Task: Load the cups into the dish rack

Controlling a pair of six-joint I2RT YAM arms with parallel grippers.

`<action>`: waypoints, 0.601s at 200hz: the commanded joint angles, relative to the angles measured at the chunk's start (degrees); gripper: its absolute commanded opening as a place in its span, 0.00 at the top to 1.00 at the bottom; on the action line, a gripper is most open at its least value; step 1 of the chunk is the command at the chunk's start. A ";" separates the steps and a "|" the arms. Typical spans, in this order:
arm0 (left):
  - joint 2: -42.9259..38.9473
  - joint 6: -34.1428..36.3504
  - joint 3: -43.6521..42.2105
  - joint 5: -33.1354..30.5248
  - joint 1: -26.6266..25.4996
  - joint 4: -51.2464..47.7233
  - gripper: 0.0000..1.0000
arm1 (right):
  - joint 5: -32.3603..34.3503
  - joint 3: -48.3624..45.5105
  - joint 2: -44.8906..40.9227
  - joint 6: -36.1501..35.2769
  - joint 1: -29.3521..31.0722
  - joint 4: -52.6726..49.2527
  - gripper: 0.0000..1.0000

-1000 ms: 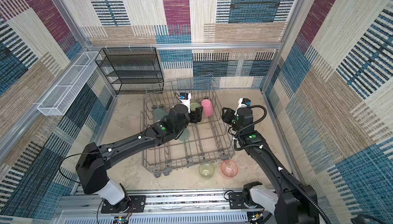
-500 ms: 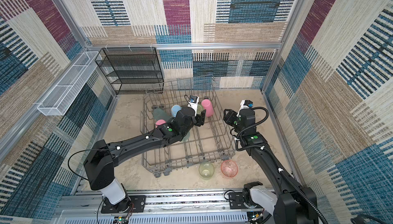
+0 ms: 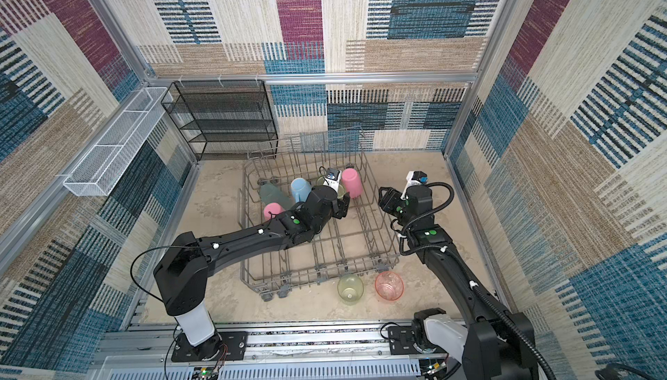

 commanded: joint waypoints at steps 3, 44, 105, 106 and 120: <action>0.32 0.65 -1.15 -1.62 0.05 2.68 0.29 | -1.12 0.36 0.47 -0.99 -0.06 2.45 0.41; 1.04 1.81 -4.15 -2.50 0.18 7.43 0.29 | -1.60 0.50 0.97 -1.02 -0.11 2.90 0.41; 2.57 1.84 -7.77 -2.58 0.95 13.56 0.29 | -1.35 0.03 0.54 -1.30 -0.14 2.27 0.41; 2.64 1.84 -7.79 -2.59 0.99 13.66 0.29 | -1.31 0.04 0.53 -1.31 -0.13 2.24 0.41; 3.21 1.75 -8.07 -2.41 1.01 14.40 0.29 | -1.27 -0.22 0.61 -1.31 -0.11 2.28 0.41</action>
